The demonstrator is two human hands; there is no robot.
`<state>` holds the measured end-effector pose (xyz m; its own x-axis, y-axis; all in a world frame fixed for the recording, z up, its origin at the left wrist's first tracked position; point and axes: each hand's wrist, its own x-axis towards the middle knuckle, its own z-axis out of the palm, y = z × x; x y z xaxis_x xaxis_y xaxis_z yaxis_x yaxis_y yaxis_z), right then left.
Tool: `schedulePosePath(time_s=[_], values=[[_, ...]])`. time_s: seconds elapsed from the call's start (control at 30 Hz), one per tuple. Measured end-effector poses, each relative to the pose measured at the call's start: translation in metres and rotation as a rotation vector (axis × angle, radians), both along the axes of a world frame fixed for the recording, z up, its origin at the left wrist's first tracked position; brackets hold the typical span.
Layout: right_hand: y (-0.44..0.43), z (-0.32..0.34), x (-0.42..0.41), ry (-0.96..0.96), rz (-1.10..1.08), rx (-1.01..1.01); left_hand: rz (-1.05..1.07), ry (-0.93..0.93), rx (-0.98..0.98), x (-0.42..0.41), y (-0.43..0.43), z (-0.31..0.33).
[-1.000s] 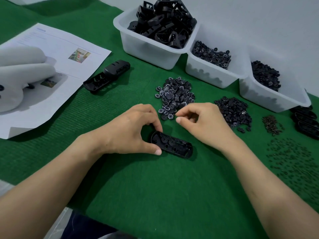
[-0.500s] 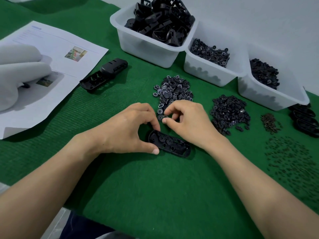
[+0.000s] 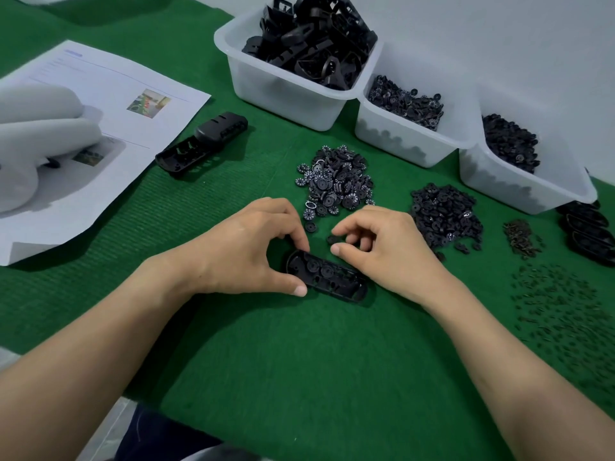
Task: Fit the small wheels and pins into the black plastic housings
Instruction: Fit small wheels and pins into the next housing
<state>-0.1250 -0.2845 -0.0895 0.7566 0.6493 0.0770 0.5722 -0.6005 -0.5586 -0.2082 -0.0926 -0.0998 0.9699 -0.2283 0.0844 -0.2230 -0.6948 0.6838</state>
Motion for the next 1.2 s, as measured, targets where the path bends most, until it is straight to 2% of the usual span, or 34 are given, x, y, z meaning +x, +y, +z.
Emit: schedulePosePath(time_s=[0.1, 0.17, 0.27, 0.37, 0.73, 0.83, 0.9, 1.07, 1.2], values=[[0.003, 0.001, 0.0, -0.007, 0.001, -0.011, 0.003, 0.0, -0.004, 0.0, 0.0, 0.0], [-0.004, 0.005, 0.0, 0.056, -0.007, 0.044, 0.005, -0.001, -0.004, 0.0, 0.0, -0.001], [-0.019, 0.013, -0.006, 0.111, 0.083, 0.092, 0.004, -0.005, -0.004, 0.0, 0.0, -0.001], [-0.025, 0.015, -0.016, 0.049, 0.187, 0.004, 0.001, -0.007, -0.004, 0.0, 0.001, -0.001], [-0.024, 0.01, -0.027, -0.213, 0.223, -0.058, 0.005, 0.001, -0.011, 0.0, 0.0, 0.0], [-0.024, 0.012, -0.027, -0.227, 0.219, -0.088, 0.0, 0.008, -0.008, 0.0, 0.0, 0.002], [-0.026, 0.015, -0.026, -0.147, 0.174, -0.041, -0.001, 0.004, 0.002, 0.0, -0.001, 0.002], [-0.05, 0.021, -0.021, 0.118, -0.108, 0.235, 0.0, -0.004, 0.029, 0.0, -0.005, 0.004], [-0.081, 0.023, -0.014, 0.135, -0.261, 0.247, -0.045, -0.01, 0.088, 0.001, -0.023, 0.007]])
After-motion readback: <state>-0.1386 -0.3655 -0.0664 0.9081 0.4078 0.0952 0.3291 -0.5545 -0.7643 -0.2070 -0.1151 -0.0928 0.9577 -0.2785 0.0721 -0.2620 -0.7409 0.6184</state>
